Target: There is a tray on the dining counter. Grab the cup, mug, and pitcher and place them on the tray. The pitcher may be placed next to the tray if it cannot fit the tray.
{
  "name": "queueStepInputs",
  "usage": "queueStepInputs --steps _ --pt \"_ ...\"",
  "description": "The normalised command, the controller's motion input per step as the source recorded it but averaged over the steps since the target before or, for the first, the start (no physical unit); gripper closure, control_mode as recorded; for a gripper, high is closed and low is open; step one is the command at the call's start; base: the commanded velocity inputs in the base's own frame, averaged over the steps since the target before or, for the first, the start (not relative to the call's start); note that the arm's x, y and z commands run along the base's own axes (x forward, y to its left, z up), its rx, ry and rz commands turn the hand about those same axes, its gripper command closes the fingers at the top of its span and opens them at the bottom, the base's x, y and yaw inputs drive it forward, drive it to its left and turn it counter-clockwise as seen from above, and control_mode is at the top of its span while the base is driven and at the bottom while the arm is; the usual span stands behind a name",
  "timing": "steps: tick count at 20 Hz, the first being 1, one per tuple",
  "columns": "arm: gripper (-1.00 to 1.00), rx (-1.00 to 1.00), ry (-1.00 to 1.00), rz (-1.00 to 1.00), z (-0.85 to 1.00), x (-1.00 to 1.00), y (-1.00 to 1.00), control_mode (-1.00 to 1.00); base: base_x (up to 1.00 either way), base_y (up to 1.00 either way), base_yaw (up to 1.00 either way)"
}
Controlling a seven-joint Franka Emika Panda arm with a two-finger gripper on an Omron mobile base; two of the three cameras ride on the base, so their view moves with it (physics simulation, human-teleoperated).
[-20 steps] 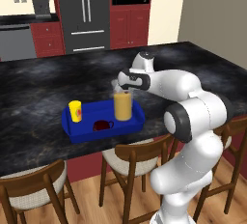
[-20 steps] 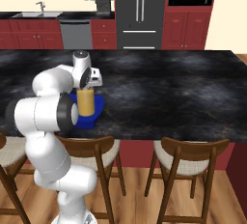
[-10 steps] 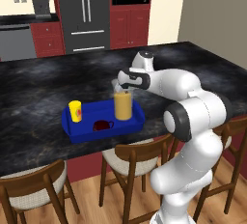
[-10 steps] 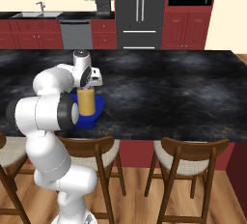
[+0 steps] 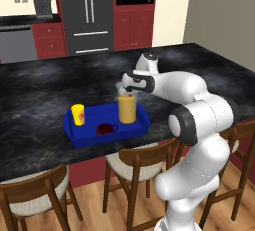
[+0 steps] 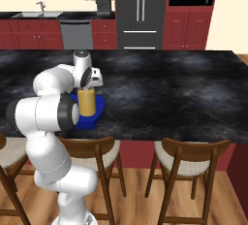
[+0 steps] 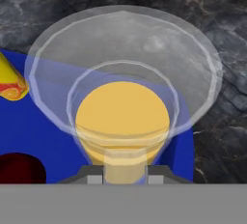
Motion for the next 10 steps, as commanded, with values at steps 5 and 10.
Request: queueStepInputs --steps 5,10 --pt "-1.00 0.00 0.00 0.00 0.00 0.00 0.00 -1.00 0.00 0.00 0.00" --pt "-1.00 0.00 0.00 0.00 0.00 0.00 0.00 -1.00 0.00 0.00 0.00"
